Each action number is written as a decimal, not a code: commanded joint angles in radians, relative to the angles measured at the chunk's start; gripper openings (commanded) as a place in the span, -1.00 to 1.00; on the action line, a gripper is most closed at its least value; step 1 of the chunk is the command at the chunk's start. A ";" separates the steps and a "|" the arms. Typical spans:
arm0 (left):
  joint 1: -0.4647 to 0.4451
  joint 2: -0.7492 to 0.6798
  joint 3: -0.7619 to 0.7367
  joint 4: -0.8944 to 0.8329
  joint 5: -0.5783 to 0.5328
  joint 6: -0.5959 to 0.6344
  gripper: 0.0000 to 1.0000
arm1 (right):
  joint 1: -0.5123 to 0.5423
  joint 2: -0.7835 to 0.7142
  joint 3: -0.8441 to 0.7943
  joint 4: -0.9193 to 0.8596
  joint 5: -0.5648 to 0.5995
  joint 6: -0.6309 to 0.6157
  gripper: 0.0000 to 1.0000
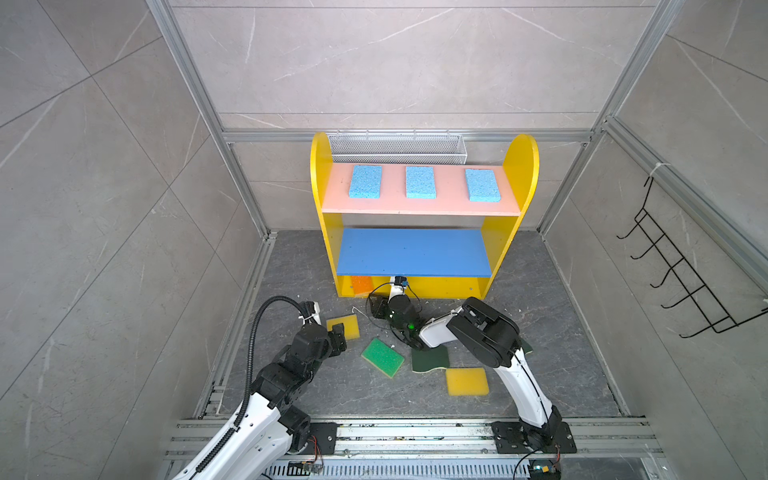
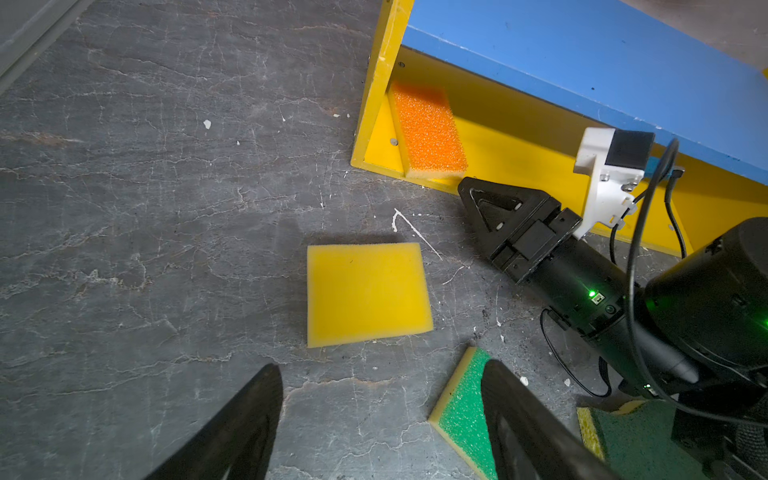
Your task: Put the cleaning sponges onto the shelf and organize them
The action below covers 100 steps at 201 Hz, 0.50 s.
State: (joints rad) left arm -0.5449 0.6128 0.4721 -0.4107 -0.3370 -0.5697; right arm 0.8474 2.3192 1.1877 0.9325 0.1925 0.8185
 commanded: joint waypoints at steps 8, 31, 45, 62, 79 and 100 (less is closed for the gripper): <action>0.004 -0.002 -0.007 0.039 -0.012 -0.009 0.56 | -0.022 0.033 0.007 0.112 -0.001 0.016 -0.17; 0.003 0.000 -0.017 0.047 -0.014 -0.010 0.56 | -0.023 0.030 -0.006 0.131 0.008 0.026 -0.17; 0.003 -0.002 -0.023 0.050 -0.014 -0.011 0.56 | -0.023 0.027 -0.013 0.139 0.016 0.027 -0.17; 0.003 -0.005 -0.029 0.055 -0.013 -0.014 0.56 | -0.023 0.024 -0.019 0.149 0.022 0.020 -0.17; 0.005 -0.010 -0.035 0.058 -0.013 -0.013 0.56 | -0.024 0.022 -0.027 0.158 0.030 0.013 -0.17; 0.004 -0.016 -0.044 0.062 -0.013 -0.014 0.56 | -0.023 0.023 -0.028 0.158 0.037 0.000 -0.19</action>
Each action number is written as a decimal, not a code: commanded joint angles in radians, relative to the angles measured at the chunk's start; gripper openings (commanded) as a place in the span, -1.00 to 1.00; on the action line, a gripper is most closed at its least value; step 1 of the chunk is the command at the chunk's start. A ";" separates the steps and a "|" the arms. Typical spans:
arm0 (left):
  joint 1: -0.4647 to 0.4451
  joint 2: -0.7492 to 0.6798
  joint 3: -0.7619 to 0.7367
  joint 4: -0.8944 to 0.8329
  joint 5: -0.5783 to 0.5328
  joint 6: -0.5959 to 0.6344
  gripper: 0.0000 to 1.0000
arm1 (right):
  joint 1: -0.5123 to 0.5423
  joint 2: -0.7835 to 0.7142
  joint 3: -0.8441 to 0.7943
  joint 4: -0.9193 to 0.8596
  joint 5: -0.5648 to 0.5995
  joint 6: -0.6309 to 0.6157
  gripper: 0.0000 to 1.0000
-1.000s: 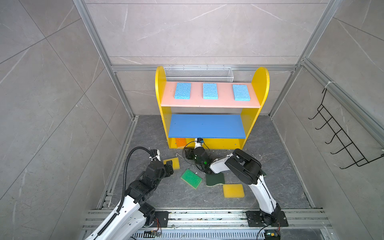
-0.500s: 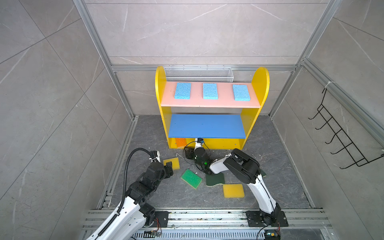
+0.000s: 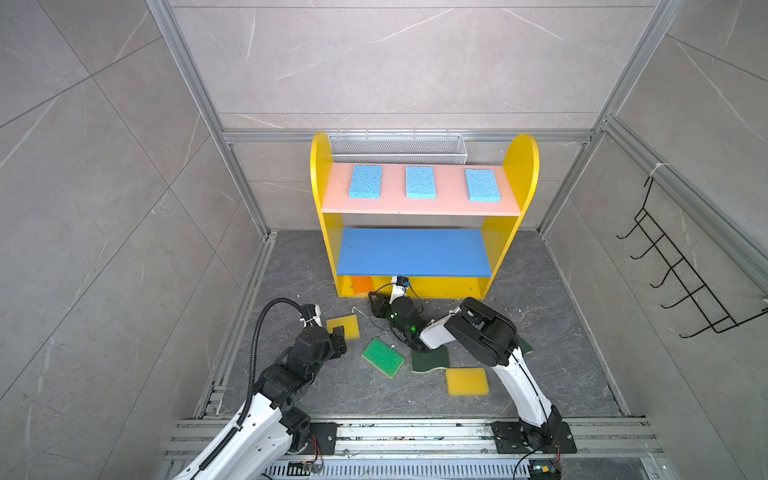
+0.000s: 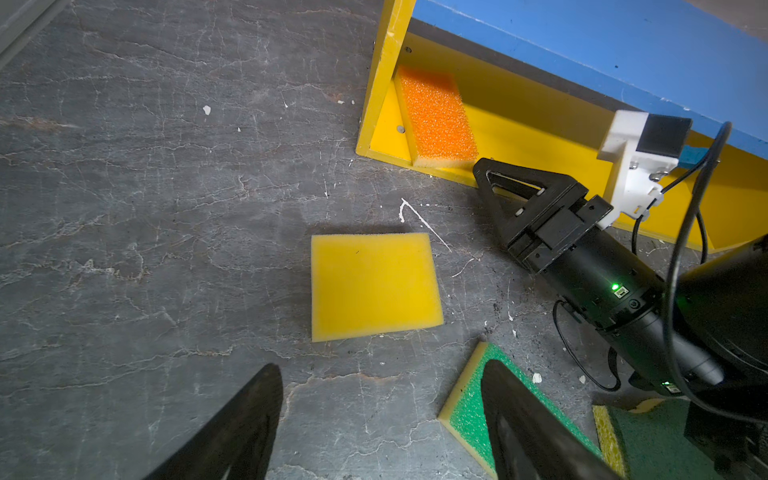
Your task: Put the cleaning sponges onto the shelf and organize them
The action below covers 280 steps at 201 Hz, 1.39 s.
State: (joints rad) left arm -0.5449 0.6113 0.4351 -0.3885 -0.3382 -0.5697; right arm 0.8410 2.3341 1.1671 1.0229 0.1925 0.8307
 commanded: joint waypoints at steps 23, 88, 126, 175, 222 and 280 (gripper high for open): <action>0.004 -0.015 -0.026 0.060 -0.012 -0.023 0.56 | -0.016 0.014 0.006 0.060 0.028 -0.026 -0.21; 0.004 0.057 -0.084 0.167 0.024 -0.062 0.55 | -0.012 -0.005 0.037 0.023 0.023 -0.088 -0.26; 0.003 0.045 -0.108 0.189 0.020 -0.074 0.54 | 0.003 -0.030 0.033 0.006 0.030 -0.121 -0.32; 0.004 0.019 -0.131 0.198 0.021 -0.068 0.51 | 0.010 -0.027 0.052 -0.020 0.038 -0.128 -0.36; 0.007 0.073 -0.133 0.264 0.042 -0.056 0.36 | 0.040 -0.055 0.039 -0.052 0.051 -0.151 -0.44; 0.013 0.000 -0.099 0.224 0.008 -0.058 0.30 | 0.064 -0.064 0.062 -0.176 0.060 -0.174 -0.60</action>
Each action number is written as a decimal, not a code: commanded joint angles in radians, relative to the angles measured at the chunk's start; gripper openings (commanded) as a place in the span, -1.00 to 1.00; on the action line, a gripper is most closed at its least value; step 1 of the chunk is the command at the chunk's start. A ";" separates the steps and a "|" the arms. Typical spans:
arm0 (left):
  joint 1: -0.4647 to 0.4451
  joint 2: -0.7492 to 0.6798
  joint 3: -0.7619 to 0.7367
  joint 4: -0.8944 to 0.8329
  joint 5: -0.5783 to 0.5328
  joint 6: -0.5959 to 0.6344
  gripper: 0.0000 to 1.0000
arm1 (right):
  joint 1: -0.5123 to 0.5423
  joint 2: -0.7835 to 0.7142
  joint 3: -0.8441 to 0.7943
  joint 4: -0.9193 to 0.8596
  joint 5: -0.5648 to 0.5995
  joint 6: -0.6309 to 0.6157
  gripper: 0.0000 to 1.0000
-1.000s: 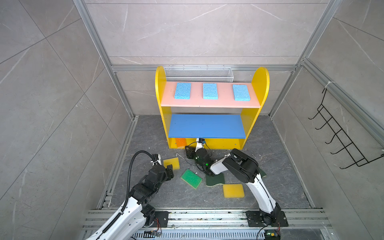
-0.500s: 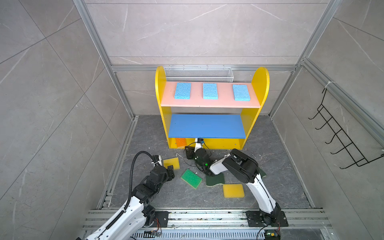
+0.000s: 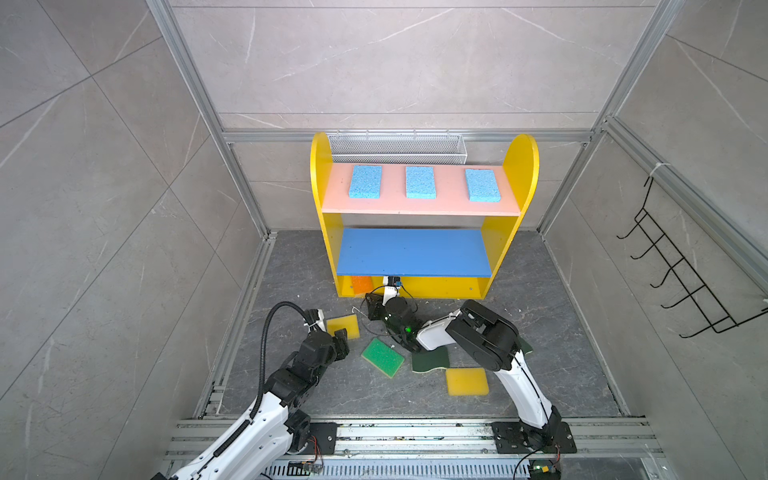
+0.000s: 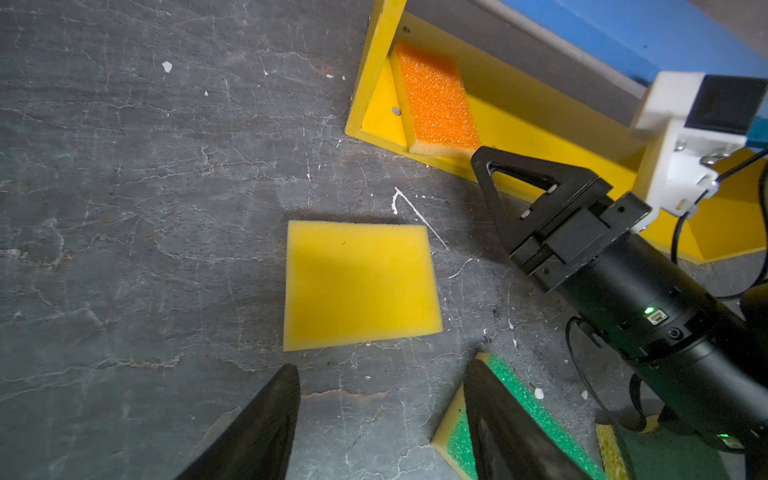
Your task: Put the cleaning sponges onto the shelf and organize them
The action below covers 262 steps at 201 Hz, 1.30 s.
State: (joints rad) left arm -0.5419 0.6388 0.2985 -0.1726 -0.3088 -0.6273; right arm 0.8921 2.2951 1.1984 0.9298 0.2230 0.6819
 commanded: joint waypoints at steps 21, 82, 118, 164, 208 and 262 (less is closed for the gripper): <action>0.010 -0.041 0.053 -0.011 -0.022 -0.005 0.29 | 0.021 -0.013 0.055 -0.128 0.046 -0.023 -0.63; 0.012 -0.104 0.067 -0.066 -0.062 0.008 0.29 | 0.041 0.062 0.181 -0.210 0.047 -0.033 -0.68; 0.014 -0.153 0.069 -0.096 -0.079 0.012 0.29 | 0.047 0.084 0.197 -0.226 0.068 -0.015 -0.69; 0.016 -0.160 0.068 -0.105 -0.088 0.011 0.29 | 0.062 0.084 0.200 -0.249 0.096 -0.007 -0.69; 0.016 -0.183 0.062 -0.112 -0.093 0.008 0.29 | 0.065 0.111 0.256 -0.299 0.099 0.016 -0.69; 0.017 -0.211 0.063 -0.136 -0.107 0.010 0.29 | 0.070 0.127 0.293 -0.355 0.156 0.064 -0.69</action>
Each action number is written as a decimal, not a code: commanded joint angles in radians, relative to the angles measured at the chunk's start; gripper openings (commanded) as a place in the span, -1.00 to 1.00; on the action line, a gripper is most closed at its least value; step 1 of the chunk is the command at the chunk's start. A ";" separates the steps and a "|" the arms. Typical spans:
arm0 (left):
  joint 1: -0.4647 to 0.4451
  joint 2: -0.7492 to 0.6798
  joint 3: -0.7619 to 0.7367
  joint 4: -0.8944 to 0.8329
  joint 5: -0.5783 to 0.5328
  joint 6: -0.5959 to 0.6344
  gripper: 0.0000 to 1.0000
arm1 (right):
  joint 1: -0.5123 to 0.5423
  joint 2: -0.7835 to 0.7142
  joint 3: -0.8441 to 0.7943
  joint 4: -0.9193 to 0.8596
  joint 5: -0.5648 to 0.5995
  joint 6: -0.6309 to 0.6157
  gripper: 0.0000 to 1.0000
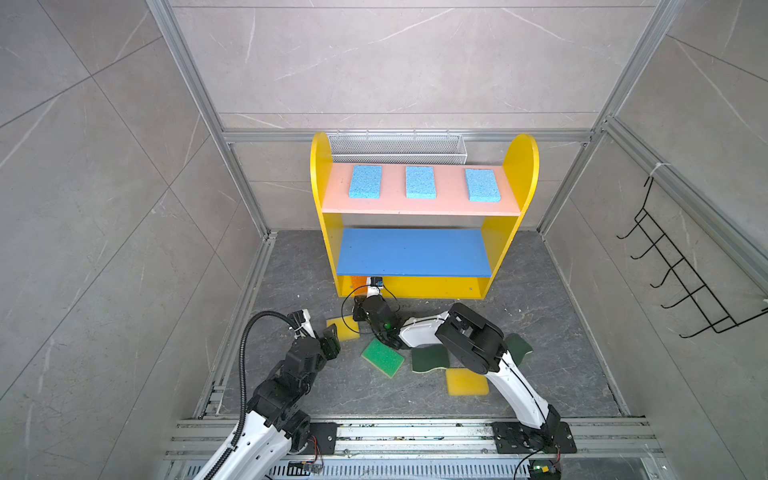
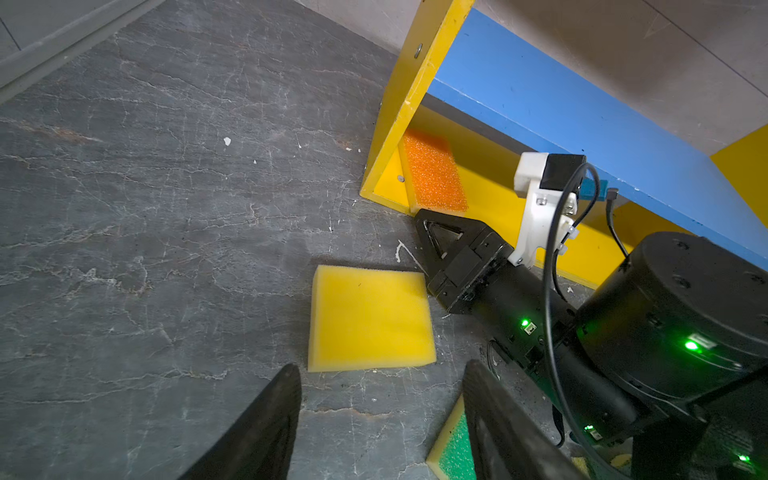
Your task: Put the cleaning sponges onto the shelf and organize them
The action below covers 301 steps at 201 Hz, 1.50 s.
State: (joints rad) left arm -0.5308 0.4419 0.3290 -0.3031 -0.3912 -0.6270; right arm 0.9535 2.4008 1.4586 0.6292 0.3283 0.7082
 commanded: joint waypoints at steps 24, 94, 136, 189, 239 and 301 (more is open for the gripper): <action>0.006 -0.015 0.031 -0.005 -0.024 0.010 0.30 | 0.008 0.030 0.058 -0.078 0.047 0.044 -0.69; 0.006 -0.041 0.023 -0.017 -0.033 0.012 0.29 | 0.010 0.076 0.158 -0.132 0.031 0.051 -0.69; 0.008 -0.055 0.019 -0.030 -0.036 0.014 0.29 | 0.010 0.079 0.163 -0.128 0.025 0.055 -0.70; 0.008 -0.065 0.016 -0.031 -0.034 0.010 0.29 | 0.016 -0.011 0.028 -0.053 0.005 0.001 -0.70; 0.008 -0.081 0.007 -0.035 -0.036 -0.002 0.28 | 0.015 -0.049 -0.031 -0.024 0.043 -0.016 -0.70; 0.008 -0.081 0.010 -0.046 -0.048 0.012 0.28 | -0.008 0.006 0.051 -0.011 0.039 0.016 -0.71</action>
State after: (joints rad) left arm -0.5274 0.3698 0.3290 -0.3500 -0.4160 -0.6270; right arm 0.9607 2.3882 1.4658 0.5819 0.3527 0.7139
